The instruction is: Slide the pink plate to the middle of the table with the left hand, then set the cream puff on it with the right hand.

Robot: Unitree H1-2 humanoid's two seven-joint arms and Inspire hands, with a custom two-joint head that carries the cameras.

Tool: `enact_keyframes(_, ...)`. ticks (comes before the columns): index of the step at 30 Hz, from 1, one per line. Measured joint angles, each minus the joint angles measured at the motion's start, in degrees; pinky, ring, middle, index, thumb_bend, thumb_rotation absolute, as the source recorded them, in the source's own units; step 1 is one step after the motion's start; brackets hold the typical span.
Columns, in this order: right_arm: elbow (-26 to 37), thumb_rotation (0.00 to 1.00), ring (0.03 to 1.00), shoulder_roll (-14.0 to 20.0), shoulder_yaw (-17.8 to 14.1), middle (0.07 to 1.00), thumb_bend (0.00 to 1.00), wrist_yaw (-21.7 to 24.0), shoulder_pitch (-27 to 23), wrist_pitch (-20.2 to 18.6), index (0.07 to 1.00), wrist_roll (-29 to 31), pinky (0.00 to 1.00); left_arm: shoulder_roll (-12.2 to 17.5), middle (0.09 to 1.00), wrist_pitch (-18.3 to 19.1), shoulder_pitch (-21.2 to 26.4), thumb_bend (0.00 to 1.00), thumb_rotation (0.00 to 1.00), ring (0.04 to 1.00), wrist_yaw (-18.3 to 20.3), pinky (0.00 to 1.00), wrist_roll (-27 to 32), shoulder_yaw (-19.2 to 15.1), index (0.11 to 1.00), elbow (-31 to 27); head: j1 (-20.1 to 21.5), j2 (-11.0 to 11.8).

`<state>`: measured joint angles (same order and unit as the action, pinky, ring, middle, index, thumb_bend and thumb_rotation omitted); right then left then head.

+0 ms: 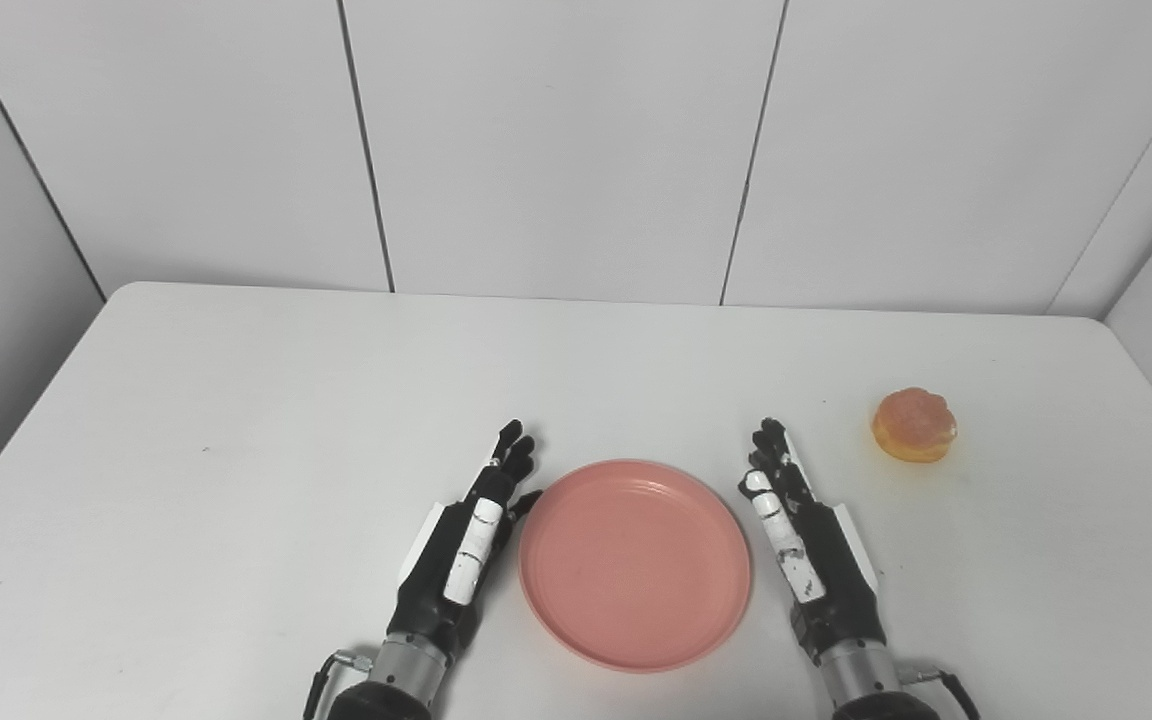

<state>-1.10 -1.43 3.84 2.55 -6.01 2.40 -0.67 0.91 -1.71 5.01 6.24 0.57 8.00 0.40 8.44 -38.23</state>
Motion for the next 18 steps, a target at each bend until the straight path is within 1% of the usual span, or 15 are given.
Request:
enact_keyframes(2,0.0,0.85,0.999,0.04,-0.04,0.984,0.62,-0.42,-0.03,0.0,0.988,-0.56,1.0,-0.07,1.0,-1.22,0.1,0.76,1.0,1.0,-0.02,1.0,-0.82,-0.17,1.0,0.44,0.17,0.17)
enact_keyframes(4,0.0,0.85,1.0,0.11,-0.13,0.991,0.65,-0.57,-0.18,0.0,0.989,-0.91,1.0,-0.33,1.0,-1.66,0.26,0.76,1.0,1.0,-0.29,1.0,-0.88,-0.8,1.0,0.77,0.26,0.0)
enact_keyframes(6,0.0,0.88,1.0,0.48,-0.18,0.994,0.68,-0.81,-0.38,0.0,0.987,-1.66,1.0,-0.65,1.0,-1.88,0.64,0.76,1.0,1.0,-1.03,1.0,-0.88,-1.7,1.0,1.22,0.44,-0.09)
enact_keyframes(7,0.0,0.92,1.0,0.9,-0.1,0.995,0.67,-1.08,-0.56,0.01,0.995,-3.01,1.0,-0.89,1.0,-2.1,0.83,0.76,1.0,1.0,-1.41,1.0,-0.88,-2.16,1.0,1.46,0.44,-0.09)
enact_keyframes(9,-0.03,0.93,1.0,1.6,0.08,0.998,0.65,-1.91,-0.92,0.04,0.999,-5.53,1.0,-1.21,1.0,-2.48,0.93,0.75,1.0,1.0,-2.04,1.0,-0.88,-2.58,1.0,1.56,0.88,0.0)
enact_keyframes(10,-0.25,0.93,1.0,2.21,0.1,1.0,0.63,-2.23,-1.26,0.47,1.0,-6.85,0.99,-1.4,1.0,-3.14,0.92,0.74,1.0,1.0,-2.24,1.0,-0.88,-2.6,1.0,1.6,0.97,-0.09)
enact_keyframes(13,-1.75,0.91,1.0,3.27,0.09,1.0,0.59,-3.34,-2.61,2.87,0.999,-9.45,1.0,-1.43,1.0,-4.62,0.81,0.75,1.0,1.0,-2.22,1.0,-0.88,-2.3,1.0,1.62,1.49,0.09)
enact_keyframes(14,-2.8,0.9,1.0,3.71,0.1,1.0,0.58,-4.28,-3.28,4.41,1.0,-11.01,1.0,-1.4,1.0,-5.05,0.74,0.75,1.0,1.0,-2.15,1.0,-0.89,-2.08,1.0,1.6,1.76,0.0)
enact_keyframes(16,-3.68,0.9,0.999,4.68,-0.01,1.0,0.57,-5.71,-4.27,5.88,1.0,-13.08,0.99,-1.29,1.0,-5.95,0.61,0.74,1.0,1.0,-1.77,1.0,-0.88,-1.72,1.0,1.49,2.2,-0.09)
enact_keyframes(18,-4.81,0.87,0.998,5.61,-0.04,0.999,0.57,-7.8,-5.26,7.87,1.0,-16.61,0.99,-1.26,1.0,-6.2,0.36,0.73,1.0,1.0,-1.37,1.0,-0.87,-1.55,1.0,1.31,2.37,0.0)
